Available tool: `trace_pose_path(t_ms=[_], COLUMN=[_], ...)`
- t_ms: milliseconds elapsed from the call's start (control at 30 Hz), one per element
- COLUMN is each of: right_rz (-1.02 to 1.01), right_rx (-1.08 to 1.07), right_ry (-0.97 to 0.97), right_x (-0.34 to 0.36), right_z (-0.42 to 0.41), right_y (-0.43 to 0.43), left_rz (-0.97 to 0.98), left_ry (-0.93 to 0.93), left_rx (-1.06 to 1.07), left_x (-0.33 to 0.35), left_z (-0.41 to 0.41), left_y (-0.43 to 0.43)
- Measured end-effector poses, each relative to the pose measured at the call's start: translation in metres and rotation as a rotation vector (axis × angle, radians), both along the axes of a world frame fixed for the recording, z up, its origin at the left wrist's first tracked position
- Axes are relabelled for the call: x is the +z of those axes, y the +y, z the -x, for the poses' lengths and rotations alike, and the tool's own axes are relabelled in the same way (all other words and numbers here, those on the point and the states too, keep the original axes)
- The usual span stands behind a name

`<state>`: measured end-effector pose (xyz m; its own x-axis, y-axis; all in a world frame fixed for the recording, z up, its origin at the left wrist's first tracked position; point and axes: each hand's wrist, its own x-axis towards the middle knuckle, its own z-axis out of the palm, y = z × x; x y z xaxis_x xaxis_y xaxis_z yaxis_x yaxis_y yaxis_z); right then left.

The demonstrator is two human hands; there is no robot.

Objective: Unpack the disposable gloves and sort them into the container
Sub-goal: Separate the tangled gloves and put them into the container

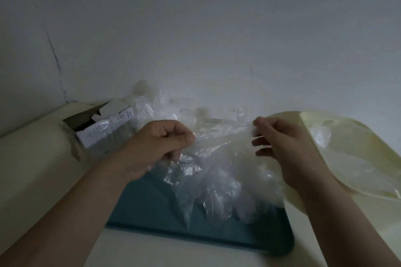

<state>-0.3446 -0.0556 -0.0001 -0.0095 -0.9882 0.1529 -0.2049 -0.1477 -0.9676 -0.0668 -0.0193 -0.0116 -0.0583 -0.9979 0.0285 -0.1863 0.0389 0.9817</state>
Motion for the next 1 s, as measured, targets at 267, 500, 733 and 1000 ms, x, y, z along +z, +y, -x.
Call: trace_pose_path(t_ms=[267,500,733,1000], right_rz=[-0.009,0.019,0.025,-0.038], right_rx=[0.604,0.545,0.64,0.573], right_ry=[0.214,0.229,0.663,1.073], right_x=[0.016,0.018,0.044,0.03], right_z=[-0.019,-0.014,0.022,0.023], right_y=[0.029,0.026,0.025,0.016], left_rz=[0.027,0.105,0.407,0.368], left_ry=[-0.087,0.049,-0.499,-0.856], left_rx=[-0.301,0.037,0.095,0.031], left_x=[0.018,0.015,-0.018,-0.043], left_z=[0.026,0.041,0.07,0.102], left_y=[0.022,0.021,-0.014,-0.039])
